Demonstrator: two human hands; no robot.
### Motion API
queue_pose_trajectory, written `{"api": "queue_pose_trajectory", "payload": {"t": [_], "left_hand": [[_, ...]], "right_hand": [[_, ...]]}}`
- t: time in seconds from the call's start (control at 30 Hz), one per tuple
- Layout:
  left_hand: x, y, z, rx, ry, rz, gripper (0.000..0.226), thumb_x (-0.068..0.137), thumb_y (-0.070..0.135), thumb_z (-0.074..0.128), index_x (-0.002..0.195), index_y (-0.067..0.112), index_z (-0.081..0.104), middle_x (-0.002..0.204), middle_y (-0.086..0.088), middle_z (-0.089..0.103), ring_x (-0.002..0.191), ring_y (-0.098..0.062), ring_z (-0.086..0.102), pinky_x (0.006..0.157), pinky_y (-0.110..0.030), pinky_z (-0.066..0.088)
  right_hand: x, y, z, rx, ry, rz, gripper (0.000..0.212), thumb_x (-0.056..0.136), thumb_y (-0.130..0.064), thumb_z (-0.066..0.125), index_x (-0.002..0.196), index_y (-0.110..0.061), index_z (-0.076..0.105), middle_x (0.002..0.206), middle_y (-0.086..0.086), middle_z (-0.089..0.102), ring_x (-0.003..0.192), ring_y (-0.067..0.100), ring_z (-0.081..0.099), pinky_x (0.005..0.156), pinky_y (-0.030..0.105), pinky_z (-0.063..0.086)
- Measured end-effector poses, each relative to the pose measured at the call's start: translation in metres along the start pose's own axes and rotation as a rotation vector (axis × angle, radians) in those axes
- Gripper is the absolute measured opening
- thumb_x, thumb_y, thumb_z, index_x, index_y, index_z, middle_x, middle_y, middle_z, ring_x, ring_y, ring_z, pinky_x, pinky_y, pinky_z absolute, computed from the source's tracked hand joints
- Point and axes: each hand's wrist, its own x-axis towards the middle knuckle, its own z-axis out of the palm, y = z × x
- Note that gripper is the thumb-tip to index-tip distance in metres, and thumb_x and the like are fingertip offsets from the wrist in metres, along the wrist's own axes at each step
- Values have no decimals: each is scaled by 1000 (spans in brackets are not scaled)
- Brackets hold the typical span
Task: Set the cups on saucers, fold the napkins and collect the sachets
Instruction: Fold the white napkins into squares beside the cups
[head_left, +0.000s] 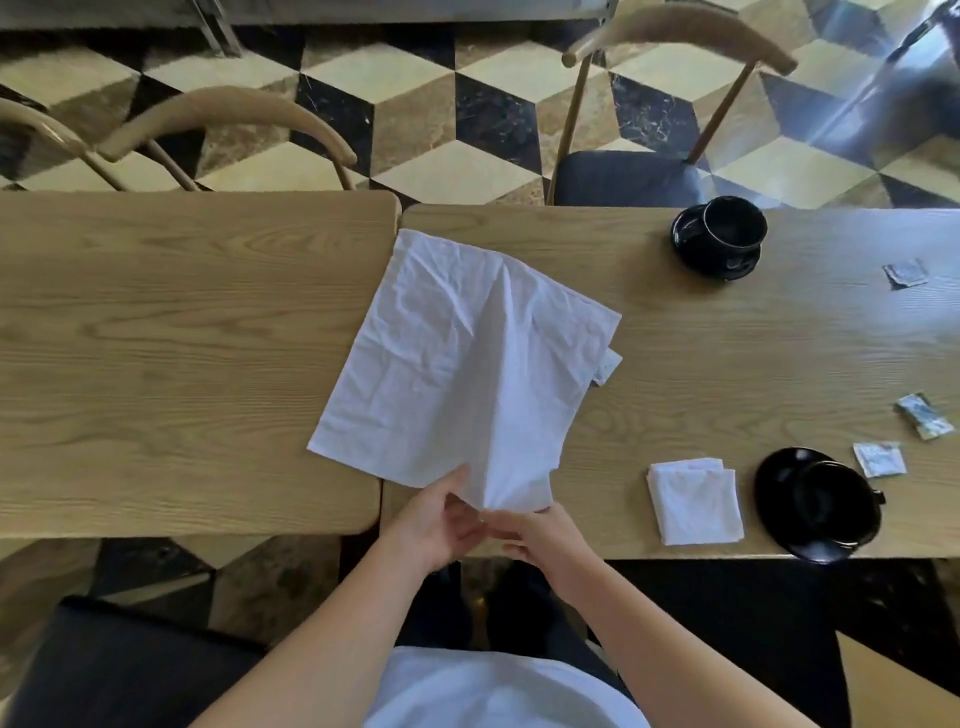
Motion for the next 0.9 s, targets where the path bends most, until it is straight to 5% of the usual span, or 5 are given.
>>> {"api": "queue_pose_trajectory", "payload": {"t": [0.17, 0.43, 0.57, 0.7, 0.9], "left_hand": [[-6, 2, -13, -192, 0, 75, 36, 87, 16, 69, 121, 4, 65, 89, -21, 76, 73, -35, 75, 58, -49, 61], [-19, 4, -58, -542, 105, 191, 53, 80, 26, 84, 125, 8, 62, 115, -22, 73, 101, -41, 73, 84, -52, 59], [-21, -10, -46, -443, 100, 154, 51, 77, 14, 82, 124, 4, 64, 105, -14, 77, 91, -29, 77, 73, -40, 63], [-23, -4, -44, -381, 196, 223, 36, 92, 21, 69, 122, 1, 68, 91, -10, 76, 75, -22, 74, 66, -33, 57], [-38, 44, -41, -296, 293, 323, 32, 97, 26, 62, 123, 7, 62, 85, -10, 75, 72, -23, 70, 57, -31, 53]], "right_hand": [[15, -22, -1, -509, -380, 116, 29, 84, -14, 76, 110, -27, 73, 106, -4, 76, 95, 7, 71, 78, 21, 58], [97, -107, -71, -657, 600, -268, 30, 85, -16, 61, 113, -9, 64, 107, 9, 69, 92, 25, 64, 72, 34, 52], [125, -140, -89, -898, 595, -273, 35, 84, -21, 60, 116, -6, 56, 123, 12, 51, 72, 19, 54, 59, 31, 45], [139, -145, -90, -1106, 567, -207, 46, 90, -28, 67, 126, -4, 51, 132, 16, 47, 101, 39, 60, 79, 43, 51], [136, -173, -78, -1152, 410, -130, 13, 84, -13, 55, 74, -7, 58, 79, 10, 60, 73, 29, 58, 60, 27, 40]]}}
